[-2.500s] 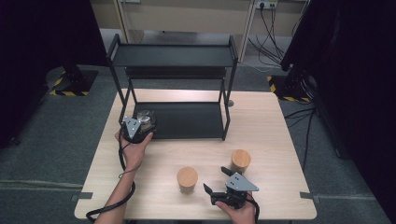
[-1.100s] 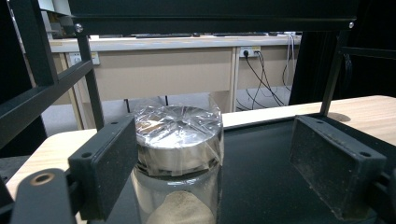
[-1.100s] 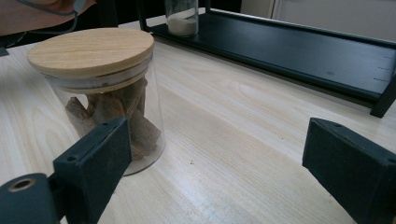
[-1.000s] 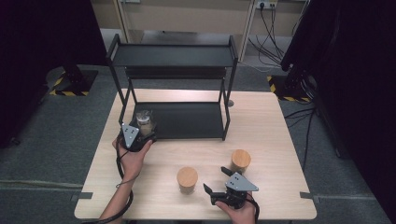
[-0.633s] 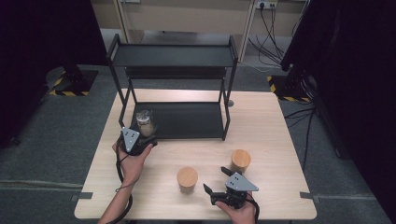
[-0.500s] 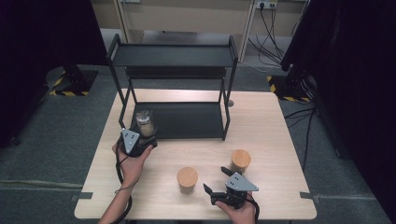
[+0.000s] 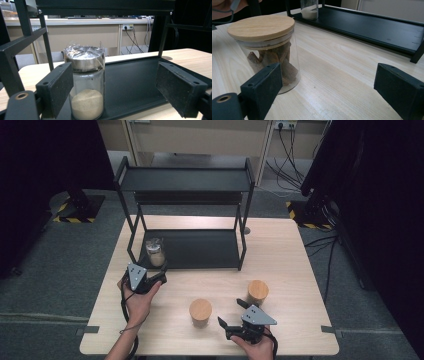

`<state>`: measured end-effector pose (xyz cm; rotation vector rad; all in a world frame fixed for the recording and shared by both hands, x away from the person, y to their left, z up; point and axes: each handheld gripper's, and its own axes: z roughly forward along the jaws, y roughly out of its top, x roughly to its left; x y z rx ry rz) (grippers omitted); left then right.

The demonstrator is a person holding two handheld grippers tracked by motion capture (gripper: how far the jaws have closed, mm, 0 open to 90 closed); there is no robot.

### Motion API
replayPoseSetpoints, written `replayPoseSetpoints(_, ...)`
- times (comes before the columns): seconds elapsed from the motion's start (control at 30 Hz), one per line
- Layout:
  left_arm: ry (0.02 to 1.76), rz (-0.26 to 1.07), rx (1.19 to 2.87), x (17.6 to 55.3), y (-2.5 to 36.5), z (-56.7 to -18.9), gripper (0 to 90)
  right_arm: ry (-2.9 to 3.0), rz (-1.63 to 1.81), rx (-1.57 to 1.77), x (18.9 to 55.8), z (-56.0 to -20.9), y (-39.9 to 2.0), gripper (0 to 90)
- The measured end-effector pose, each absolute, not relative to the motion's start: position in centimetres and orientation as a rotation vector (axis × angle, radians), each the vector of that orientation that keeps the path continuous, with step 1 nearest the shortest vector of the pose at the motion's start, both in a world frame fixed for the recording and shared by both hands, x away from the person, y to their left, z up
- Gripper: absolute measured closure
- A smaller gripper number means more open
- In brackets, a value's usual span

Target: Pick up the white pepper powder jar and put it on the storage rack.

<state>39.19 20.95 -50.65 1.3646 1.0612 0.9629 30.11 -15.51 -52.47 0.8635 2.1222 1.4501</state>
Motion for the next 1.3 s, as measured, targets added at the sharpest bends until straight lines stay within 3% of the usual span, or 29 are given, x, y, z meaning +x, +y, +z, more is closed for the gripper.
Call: replayPoseSetpoints(1.3, 1.001, 0.892, 1.417, 33.8, 21.5, -51.6, 12.8, 2.121, 1.453, 0.861, 30.1, -52.5, -15.5, 8.6)
